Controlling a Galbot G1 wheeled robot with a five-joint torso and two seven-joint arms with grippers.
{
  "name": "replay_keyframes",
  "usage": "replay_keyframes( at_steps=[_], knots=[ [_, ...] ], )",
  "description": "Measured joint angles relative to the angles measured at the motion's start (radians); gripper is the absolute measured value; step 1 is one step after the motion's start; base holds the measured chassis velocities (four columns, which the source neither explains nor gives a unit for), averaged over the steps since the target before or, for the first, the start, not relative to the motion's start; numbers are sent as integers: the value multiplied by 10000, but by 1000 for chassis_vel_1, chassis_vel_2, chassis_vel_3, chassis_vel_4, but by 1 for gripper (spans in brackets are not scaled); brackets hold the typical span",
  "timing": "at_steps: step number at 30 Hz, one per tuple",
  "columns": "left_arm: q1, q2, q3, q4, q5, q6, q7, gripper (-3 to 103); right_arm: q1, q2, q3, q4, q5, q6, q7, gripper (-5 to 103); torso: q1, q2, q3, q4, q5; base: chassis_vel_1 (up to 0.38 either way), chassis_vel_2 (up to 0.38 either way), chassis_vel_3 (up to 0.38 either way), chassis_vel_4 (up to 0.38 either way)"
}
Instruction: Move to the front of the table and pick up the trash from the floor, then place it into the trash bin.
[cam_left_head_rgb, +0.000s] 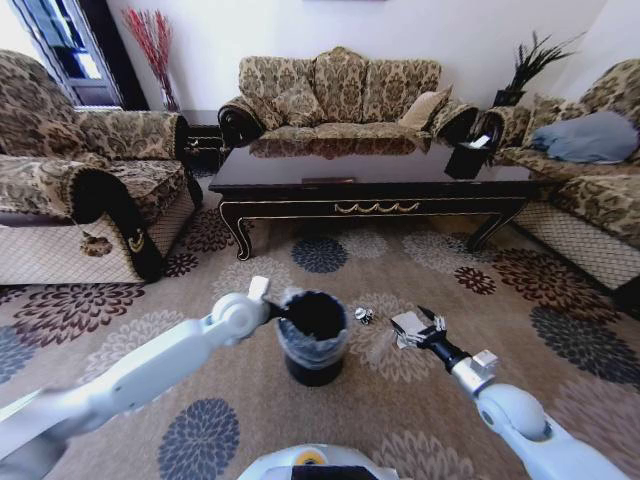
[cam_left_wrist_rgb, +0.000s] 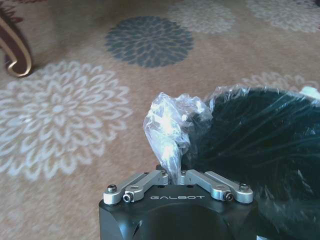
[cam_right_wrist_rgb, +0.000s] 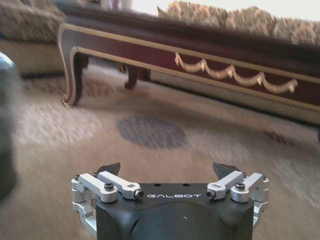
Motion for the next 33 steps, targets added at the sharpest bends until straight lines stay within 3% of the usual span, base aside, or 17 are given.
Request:
replay_keyframes(
  at_steps=[2, 11, 21, 33],
  knots=[
    [891, 176, -1116, -55, 215, 1, 432, 3, 369, -9, -332, -818, -33, 123, -105, 100, 0, 0, 0, -6, -3, 0, 0, 0, 0],
    [2772, 514, -3099, -337, 552, -3, 888, 3, 2278, 336, -2010, -3008, -171, 74, -232, 100, 0, 0, 0, -1, -1, 0, 0, 0, 0],
    [3615, 799, -3856, -786, 610, -2, 905, 3, 4655, 1057, -3590, -5967, -379, 371, -427, 100, 0, 0, 0, 0, 2, 0, 0, 0, 0],
    [3707, 815, -3866, -972, 585, -2, 835, 3, 5930, 1564, -4344, -8494, -583, 1035, -881, 100, 0, 0, 0, -1, 1, 0, 0, 0, 0]
  ],
)
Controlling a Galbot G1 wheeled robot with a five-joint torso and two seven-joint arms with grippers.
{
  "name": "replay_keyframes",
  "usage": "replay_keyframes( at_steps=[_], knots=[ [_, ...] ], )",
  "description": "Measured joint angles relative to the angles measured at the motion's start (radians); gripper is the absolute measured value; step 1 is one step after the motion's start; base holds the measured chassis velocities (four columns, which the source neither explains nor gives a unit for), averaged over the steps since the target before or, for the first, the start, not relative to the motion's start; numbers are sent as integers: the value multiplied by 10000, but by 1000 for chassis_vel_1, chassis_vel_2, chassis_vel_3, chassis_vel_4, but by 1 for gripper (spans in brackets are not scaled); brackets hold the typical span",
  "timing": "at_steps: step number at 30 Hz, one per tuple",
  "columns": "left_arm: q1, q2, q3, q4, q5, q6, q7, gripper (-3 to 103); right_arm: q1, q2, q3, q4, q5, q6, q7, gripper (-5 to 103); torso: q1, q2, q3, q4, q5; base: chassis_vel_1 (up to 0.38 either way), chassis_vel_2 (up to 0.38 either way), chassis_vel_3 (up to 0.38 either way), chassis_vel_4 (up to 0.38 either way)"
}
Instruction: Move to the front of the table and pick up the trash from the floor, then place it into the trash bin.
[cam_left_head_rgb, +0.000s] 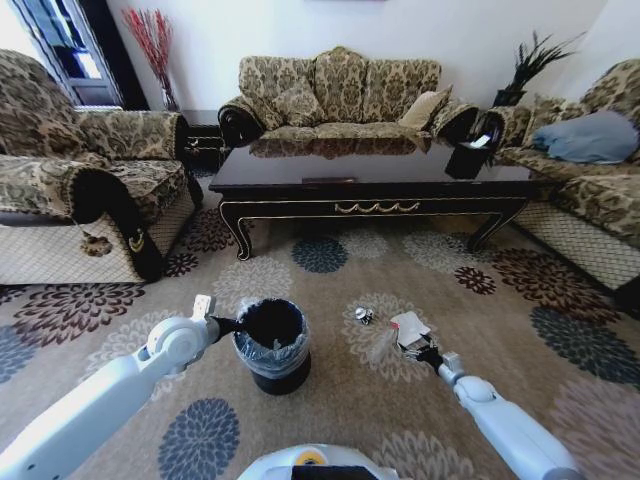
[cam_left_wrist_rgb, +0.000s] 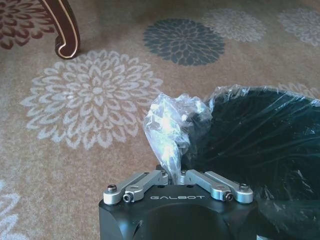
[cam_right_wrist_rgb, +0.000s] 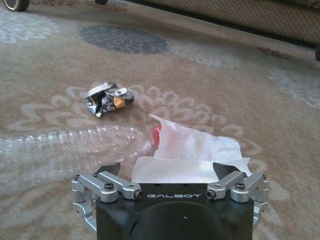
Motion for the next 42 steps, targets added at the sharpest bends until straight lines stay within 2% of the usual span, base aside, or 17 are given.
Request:
replay_keyframes(
  at_steps=[16, 27, 30, 32, 34, 35, 37, 38, 39, 41, 42],
  knots=[
    [75, 50, 24, -96, -45, 0, -51, 3, 1753, 1001, -140, -2747, -773, 499, -227, 100, 0, 0, 0, -1, 0, 0, 0, 0, 0],
    [127, 89, -10, -123, -54, 0, -47, 3, 2491, 1528, 9, -3979, -1361, 631, -540, 100, 0, 0, 0, 1, -1, 0, 0, 0, 0],
    [58, 102, -5, -102, -64, 0, -49, 3, 2476, 1548, 21, -4027, -1388, 615, -677, 103, 0, 0, 0, -2, -1, 0, 0, 0, 0],
    [28, 99, 3, -103, -101, 0, -48, 3, 2451, 1576, 32, -4051, -1390, 599, -743, 94, 0, 0, -1, -3, -1, 0, 0, 0, 0],
    [21, 99, 7, -103, -107, 0, -53, 3, 2440, 1587, 36, -4054, -1390, 586, -762, 94, 0, 0, -2, -3, -2, 0, 0, 0, 0],
    [16, 98, 15, -109, -108, 0, -69, 3, 2421, 1611, 44, -4061, -1391, 548, -767, 84, 0, 0, -2, -3, -3, 0, 0, 0, 0],
    [17, 98, 17, -116, -112, 0, -71, 3, 2419, 1627, 48, -4061, -1390, 511, -749, 84, 0, 0, -2, -1, -3, 0, 0, 0, 0],
    [22, 103, 17, -122, -118, 0, -71, 3, 2418, 1640, 52, -4057, -1381, 458, -732, 73, 0, 1, -2, -1, -2, 0, 0, 0, 0],
    [24, 106, 17, -123, -118, 0, -72, 3, 2419, 1642, 53, -4051, -1379, 444, -726, 73, 0, 0, -2, -1, -1, 0, 0, 0, 0],
    [27, 117, 6, -128, -119, 0, -79, 3, 2425, 1644, 55, -4044, -1379, 399, -707, 62, 0, 0, -2, 3, 3, 0, 0, 0, 0],
    [27, 117, 6, -128, -119, 0, -79, 3, 2425, 1644, 55, -4044, -1379, 399, -707, 62, 0, 0, -2, 3, 3, 0, 0, 0, 0]
  ],
)
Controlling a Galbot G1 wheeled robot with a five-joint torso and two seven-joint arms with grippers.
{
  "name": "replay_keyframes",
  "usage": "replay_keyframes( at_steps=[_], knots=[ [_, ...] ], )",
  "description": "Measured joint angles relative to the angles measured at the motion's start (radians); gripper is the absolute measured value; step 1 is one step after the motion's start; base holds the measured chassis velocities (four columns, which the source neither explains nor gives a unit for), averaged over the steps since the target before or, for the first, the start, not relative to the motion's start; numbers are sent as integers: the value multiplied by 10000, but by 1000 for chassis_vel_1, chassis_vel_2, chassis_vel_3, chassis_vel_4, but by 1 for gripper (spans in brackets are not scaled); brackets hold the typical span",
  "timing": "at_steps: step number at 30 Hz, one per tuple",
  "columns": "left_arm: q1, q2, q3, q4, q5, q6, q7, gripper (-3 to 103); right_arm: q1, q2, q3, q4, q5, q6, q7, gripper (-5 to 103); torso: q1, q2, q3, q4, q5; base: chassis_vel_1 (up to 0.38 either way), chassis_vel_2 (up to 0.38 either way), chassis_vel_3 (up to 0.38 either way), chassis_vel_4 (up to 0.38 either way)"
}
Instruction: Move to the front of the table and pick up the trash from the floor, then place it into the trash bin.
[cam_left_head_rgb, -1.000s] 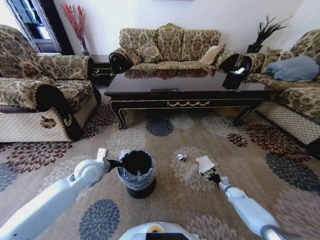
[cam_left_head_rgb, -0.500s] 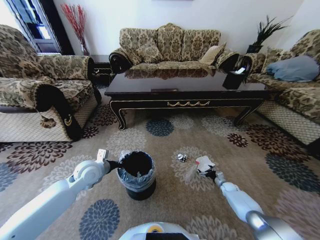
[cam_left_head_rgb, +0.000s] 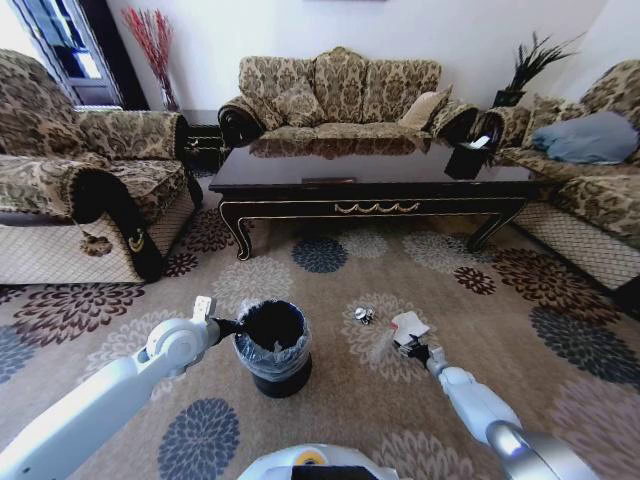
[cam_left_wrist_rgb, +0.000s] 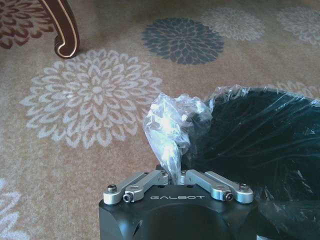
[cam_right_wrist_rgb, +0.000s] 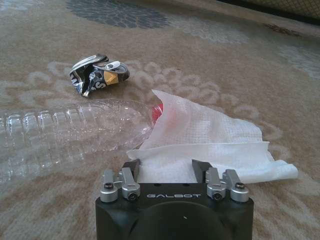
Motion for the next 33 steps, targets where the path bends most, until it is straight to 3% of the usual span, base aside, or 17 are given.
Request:
replay_keyframes(
  at_steps=[2, 5, 6, 9, 11, 12, 14, 16, 33],
  knots=[
    [3, 0, -6, -14, -6, 0, 2, 3, 35, 11, 98, -40, 21, -59, 78, 57, 0, 0, 0, 5, 1, 0, 0, 0, 0],
    [20, -27, -6, -49, -7, 0, 3, 3, 5, -32, 173, -40, 58, -122, 118, 40, 1, 1, 1, 3, 1, 0, 0, 0, 0],
    [20, -27, -6, -49, -7, 0, 3, 3, 5, -32, 173, -40, 58, -122, 118, 40, 1, 1, 1, 3, 1, 0, 0, 0, 0],
    [42, -32, -6, -70, -6, 0, 6, 3, -63, -103, 226, -65, 60, -130, 122, 24, 0, 0, 0, -7, -6, 0, 0, 0, 0],
    [44, -30, -6, -75, -5, 0, 6, 3, -77, -105, 255, -70, 59, -123, 122, 24, 0, 0, 1, -6, -4, 0, 0, 0, 0],
    [46, -15, -13, -98, -5, 0, 6, 3, -127, -120, 295, -49, 56, -104, 122, 14, 0, 0, 1, -1, 0, 0, 0, 0, 0],
    [46, -6, -19, -112, -4, 0, 5, 3, -167, -134, 309, -18, 43, -82, 123, 14, 1, 0, 2, -1, -2, 0, 0, 0, 0],
    [46, 17, -19, -133, -4, 0, -2, 3, -231, -168, 345, 38, 36, -58, 152, 3, 0, 0, 2, -4, -3, 0, 0, 0, 0],
    [342, 128, -115, -422, 80, 0, -58, 3, -946, -697, 791, 879, 291, -6, 200, 0, 0, 0, 2, -1, -2, 0, 0, 0, 0]
  ],
)
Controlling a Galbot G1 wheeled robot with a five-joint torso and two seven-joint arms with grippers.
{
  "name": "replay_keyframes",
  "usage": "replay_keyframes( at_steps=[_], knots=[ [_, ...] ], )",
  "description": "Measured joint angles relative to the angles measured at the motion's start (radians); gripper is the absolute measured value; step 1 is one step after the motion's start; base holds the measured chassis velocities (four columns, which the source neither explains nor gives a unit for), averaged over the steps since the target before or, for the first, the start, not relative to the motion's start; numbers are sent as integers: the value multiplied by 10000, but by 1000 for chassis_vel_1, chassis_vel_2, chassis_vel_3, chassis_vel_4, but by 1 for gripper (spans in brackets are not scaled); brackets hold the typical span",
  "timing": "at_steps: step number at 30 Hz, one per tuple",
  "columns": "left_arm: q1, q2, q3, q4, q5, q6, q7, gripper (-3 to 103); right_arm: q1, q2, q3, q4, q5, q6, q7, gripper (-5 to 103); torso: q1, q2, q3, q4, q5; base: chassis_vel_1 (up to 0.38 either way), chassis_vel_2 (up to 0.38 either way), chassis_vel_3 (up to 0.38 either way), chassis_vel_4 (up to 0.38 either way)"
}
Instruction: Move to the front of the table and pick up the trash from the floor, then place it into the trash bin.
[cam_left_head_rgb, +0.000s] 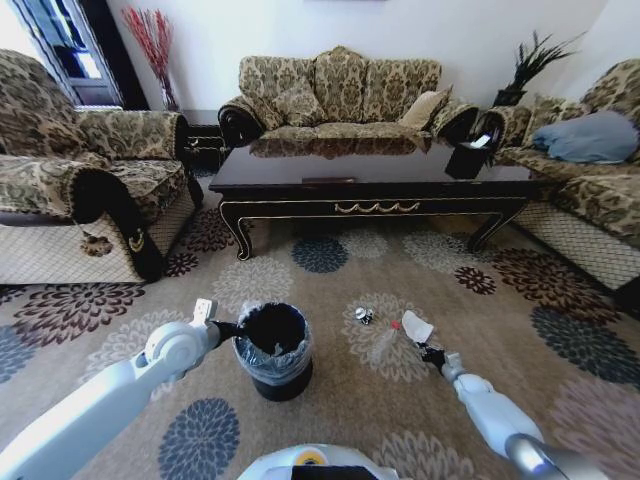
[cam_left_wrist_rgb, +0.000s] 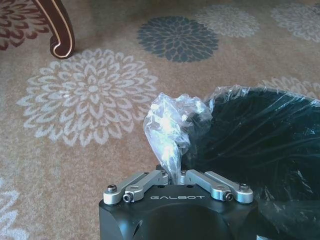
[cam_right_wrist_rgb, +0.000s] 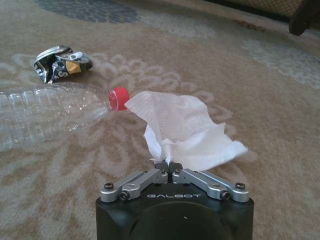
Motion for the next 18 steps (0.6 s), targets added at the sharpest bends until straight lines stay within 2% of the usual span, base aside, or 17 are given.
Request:
replay_keyframes(
  at_steps=[4, 7, 12, 18],
  knots=[
    [-100, -14, 84, -26, 25, 0, -63, 3, -595, -220, 130, 927, 358, -80, 119, 0, 1, 0, 0, -1, 1, 0, 0, 0, 0],
    [-387, -49, 258, -15, 14, 0, -77, 3, -1516, -703, 225, 2820, 1432, -621, 346, 0, 0, 0, -1, -5, -1, 0, 0, 0, 0],
    [-792, -128, 542, 46, -1, 0, -89, 3, -2437, -1083, 708, 4490, 1919, -811, 480, 0, 0, 0, -1, 2, 0, 0, 0, 0, 0],
    [-1504, -335, 1081, 322, 2, 1, -87, 3, -3632, -1388, 1480, 6117, 2246, -909, 592, 0, 0, 0, -1, -4, -1, 0, 0, 0, 0]
  ],
)
